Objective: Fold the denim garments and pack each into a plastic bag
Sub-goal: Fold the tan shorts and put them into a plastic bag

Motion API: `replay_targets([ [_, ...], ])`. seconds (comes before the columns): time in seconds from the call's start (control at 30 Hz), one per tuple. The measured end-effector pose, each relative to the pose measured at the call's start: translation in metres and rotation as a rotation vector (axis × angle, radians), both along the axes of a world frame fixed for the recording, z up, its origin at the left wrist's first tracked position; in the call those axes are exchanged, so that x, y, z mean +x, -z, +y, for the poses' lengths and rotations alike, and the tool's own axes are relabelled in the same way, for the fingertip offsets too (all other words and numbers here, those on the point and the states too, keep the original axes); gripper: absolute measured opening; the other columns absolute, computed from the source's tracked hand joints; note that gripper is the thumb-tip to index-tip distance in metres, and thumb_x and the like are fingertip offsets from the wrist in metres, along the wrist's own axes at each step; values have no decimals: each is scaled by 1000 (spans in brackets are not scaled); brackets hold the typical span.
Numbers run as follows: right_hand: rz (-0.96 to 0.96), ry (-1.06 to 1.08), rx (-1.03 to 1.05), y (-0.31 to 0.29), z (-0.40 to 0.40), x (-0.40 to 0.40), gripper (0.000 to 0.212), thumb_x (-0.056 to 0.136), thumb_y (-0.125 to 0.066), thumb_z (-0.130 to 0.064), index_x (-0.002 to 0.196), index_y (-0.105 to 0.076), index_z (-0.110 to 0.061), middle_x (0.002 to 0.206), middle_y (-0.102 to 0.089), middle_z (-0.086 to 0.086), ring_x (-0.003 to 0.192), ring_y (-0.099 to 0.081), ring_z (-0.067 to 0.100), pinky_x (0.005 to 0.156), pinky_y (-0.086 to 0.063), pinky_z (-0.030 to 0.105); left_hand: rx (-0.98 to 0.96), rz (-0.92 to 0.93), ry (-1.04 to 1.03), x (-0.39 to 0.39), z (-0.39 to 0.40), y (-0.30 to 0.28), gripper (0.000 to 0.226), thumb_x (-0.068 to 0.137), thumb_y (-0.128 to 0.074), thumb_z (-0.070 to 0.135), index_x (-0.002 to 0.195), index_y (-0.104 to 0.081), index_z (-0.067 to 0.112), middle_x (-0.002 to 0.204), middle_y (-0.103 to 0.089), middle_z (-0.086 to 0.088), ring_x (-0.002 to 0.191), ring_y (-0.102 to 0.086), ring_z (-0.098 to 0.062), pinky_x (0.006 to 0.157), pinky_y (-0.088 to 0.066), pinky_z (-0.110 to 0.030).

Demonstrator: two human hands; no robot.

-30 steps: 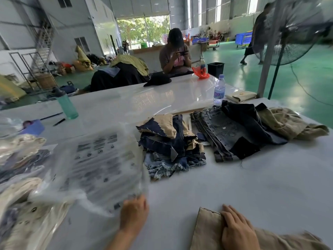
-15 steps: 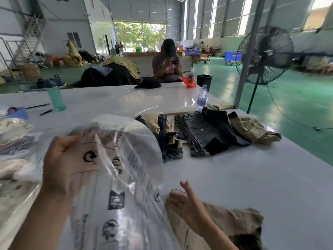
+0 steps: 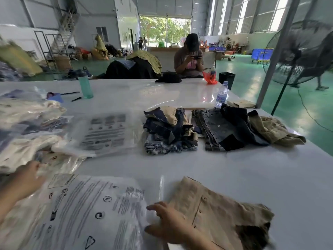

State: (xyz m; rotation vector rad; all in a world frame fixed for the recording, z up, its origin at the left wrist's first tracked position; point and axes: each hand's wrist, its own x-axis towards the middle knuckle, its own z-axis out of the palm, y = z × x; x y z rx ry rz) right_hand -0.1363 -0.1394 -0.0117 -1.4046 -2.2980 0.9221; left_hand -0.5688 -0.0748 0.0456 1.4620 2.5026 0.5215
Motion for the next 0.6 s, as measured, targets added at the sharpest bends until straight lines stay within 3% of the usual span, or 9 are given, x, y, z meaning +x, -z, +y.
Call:
replay_targets([
  [0.07,-136,-174,117,5,-9,-14,63,86,-61,-48,143,-38,-32,148,-33,-3,133,-33,15,111,-25,32,61,33,20,54,-19,-23,45,86,-65,9,127,-50,0,127,-53,-26,107,-54,-42,88,-47,-47],
  [0.17,-303,-291,58,13,-16,-30,57,91,-59,-32,143,-40,-18,155,-20,9,143,-18,20,114,-22,39,36,-93,260,152,-59,-27,10,87,-63,22,97,-61,24,100,-67,1,80,-62,-13,70,-47,-26],
  [0.23,-321,-251,44,15,-20,-33,47,96,-51,-24,140,-43,-11,157,-14,6,145,-13,18,113,-25,40,-159,-178,406,212,-76,2,16,88,-60,26,76,-53,36,81,-62,15,72,-60,-2,61,-41,-11],
  [0.3,-254,-164,99,24,-21,-29,44,100,-40,-21,143,-40,-15,155,-20,1,143,-17,13,111,-25,31,-232,-189,508,264,-85,39,27,89,-55,26,69,-43,38,80,-56,17,87,-62,-5,68,-40,-8],
  [0.4,-124,59,141,32,-22,-9,41,98,-38,-15,138,-48,-18,147,-39,-6,134,-35,1,107,-23,14,-193,-165,440,305,-92,78,20,95,-47,38,77,-39,38,120,-50,3,116,-50,-13,92,-36,-19],
  [0.47,-134,108,318,31,-24,9,33,88,-48,-19,111,-72,-18,126,-62,-3,114,-54,-7,97,-33,5,-182,-31,433,316,-95,83,22,91,-47,49,80,-35,34,129,-41,0,119,-46,-15,94,-36,-22],
  [0.5,-154,118,241,27,-27,17,25,79,-58,-28,92,-78,-21,110,-71,2,99,-61,-9,90,-36,3,-198,11,434,319,-96,85,23,88,-48,54,90,-39,33,129,-39,-2,120,-45,-17,95,-36,-23],
  [0.57,-307,81,260,23,-33,25,20,46,-76,-51,55,-74,-34,75,-73,-13,70,-64,-13,76,-41,1,-222,114,421,326,-94,90,50,85,-51,60,117,-45,21,129,-38,-5,122,-44,-21,97,-37,-28],
  [0.6,-342,75,278,25,-36,28,28,35,-83,-55,50,-72,-34,72,-69,-21,67,-63,-13,73,-41,1,-206,151,405,329,-92,93,55,87,-49,57,123,-44,16,130,-39,-6,122,-43,-22,98,-37,-30],
])
